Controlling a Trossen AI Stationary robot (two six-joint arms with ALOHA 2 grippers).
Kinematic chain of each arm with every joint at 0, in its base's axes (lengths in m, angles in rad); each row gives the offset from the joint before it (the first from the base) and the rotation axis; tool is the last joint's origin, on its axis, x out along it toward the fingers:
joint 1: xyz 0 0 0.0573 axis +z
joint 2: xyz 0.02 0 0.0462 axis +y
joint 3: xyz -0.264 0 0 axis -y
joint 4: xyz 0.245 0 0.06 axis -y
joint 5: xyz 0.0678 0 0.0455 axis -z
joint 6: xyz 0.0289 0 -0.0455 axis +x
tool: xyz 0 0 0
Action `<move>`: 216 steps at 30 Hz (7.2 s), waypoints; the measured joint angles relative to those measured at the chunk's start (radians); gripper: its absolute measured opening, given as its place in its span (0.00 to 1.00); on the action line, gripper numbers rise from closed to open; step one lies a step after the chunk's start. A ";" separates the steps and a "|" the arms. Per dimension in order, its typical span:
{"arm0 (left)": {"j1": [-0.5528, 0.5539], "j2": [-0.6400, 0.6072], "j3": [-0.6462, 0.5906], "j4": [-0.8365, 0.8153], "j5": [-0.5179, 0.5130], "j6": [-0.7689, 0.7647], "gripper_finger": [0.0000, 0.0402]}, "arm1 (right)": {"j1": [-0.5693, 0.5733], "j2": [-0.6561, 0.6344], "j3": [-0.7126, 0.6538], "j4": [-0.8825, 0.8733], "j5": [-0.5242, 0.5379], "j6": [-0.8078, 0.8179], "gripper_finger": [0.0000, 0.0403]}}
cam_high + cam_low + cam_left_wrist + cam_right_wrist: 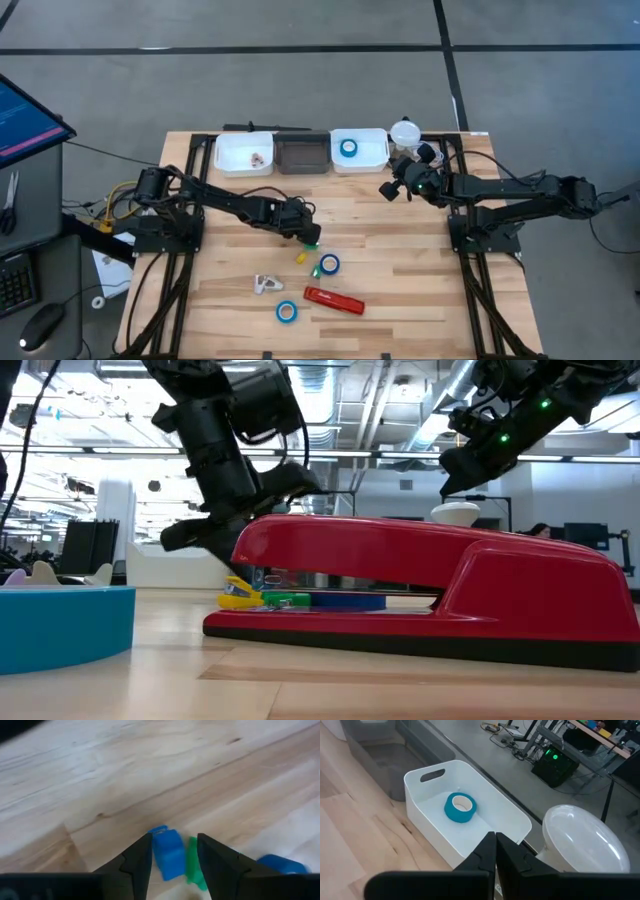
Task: Pick and place Stapler, Stapler remover, tape
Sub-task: Put the blue stapler into the black bin, then put the top green stapler into the black bin
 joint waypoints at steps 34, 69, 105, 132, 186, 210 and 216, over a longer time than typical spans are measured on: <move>0.099 0.008 -0.002 0.041 0.029 0.200 0.15 | 0.000 0.000 0.000 -0.012 0.000 -0.001 0.00; 0.574 -0.136 0.049 0.250 -0.061 0.809 0.15 | -0.051 0.000 0.000 0.011 -0.024 0.003 0.00; 0.610 0.064 0.137 0.223 -0.038 0.859 0.27 | -0.052 0.000 0.000 -0.003 -0.024 0.000 0.00; 0.245 -0.253 0.137 0.023 0.026 1.134 0.01 | -0.051 0.000 0.000 -0.012 -0.024 -0.052 0.00; -0.083 0.111 0.111 0.045 0.082 1.110 0.35 | -0.050 -0.001 0.000 -0.054 -0.025 -0.015 0.00; -0.077 0.118 0.059 0.081 0.075 1.040 0.12 | -0.050 -0.001 0.000 -0.057 -0.025 -0.015 0.00; -0.077 0.117 0.059 0.083 0.076 1.040 0.15 | -0.050 -0.001 0.000 -0.057 -0.025 -0.015 0.00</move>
